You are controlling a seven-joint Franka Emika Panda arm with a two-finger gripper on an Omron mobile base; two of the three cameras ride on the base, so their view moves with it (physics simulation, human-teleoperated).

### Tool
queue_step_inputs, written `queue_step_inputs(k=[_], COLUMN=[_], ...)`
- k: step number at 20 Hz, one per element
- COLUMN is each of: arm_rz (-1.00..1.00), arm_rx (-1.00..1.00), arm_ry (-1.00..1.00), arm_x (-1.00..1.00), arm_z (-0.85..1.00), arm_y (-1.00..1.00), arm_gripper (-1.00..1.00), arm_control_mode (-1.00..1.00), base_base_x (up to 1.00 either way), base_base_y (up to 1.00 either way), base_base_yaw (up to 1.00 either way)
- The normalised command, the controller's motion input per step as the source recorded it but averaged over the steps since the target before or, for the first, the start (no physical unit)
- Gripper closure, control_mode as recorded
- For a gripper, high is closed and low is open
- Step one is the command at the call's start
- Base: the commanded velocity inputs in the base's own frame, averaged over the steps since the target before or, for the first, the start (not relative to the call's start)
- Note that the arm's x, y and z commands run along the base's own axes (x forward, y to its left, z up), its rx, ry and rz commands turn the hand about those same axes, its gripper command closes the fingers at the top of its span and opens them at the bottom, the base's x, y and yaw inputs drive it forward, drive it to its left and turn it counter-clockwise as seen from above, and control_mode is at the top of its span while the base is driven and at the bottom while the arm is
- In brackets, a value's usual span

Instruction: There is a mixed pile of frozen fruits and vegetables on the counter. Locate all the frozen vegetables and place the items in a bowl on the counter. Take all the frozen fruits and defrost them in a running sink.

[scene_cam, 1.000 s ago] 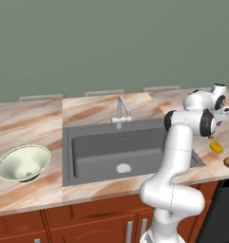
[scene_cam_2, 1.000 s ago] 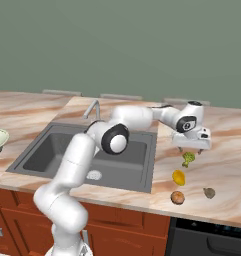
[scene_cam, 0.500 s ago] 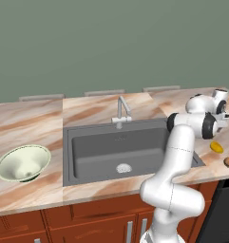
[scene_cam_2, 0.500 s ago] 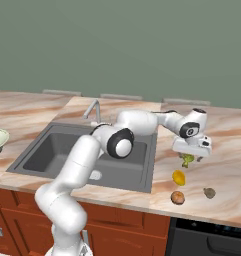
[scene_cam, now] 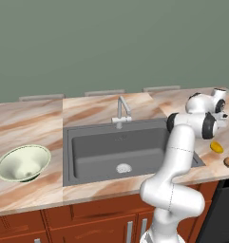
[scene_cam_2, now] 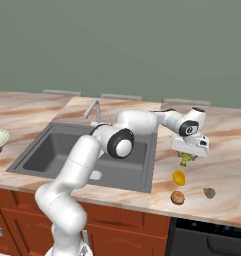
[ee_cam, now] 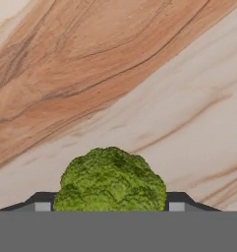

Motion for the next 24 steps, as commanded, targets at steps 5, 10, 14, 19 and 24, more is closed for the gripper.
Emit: queue_step_inputs(k=[5, 10, 14, 19, 24], arm_rz=[0.00, 0.07, 0.08, 0.08, 0.01], arm_rx=[-0.13, -0.27, -0.22, -0.13, -0.01], arm_ry=[-0.06, -0.17, -0.11, 0.00, 0.00], arm_x=[-0.37, -0.83, -1.00, -0.95, -0.78], arm_z=[0.73, 0.93, 0.54, 0.38, 0.39], arm_y=[0.77, 1.00, 1.00, 1.00, 1.00], arm_gripper=[1.00, 1.00, 1.00, 1.00, 1.00], arm_control_mode=[-1.00, -1.00, -1.00, -1.00, -1.00], base_base_x=[0.00, 0.00, 0.00, 0.00, 0.00], base_base_y=[0.00, 0.00, 0.00, 0.00, 0.00], base_base_yaw=[0.00, 0.00, 0.00, 0.00, 0.00])
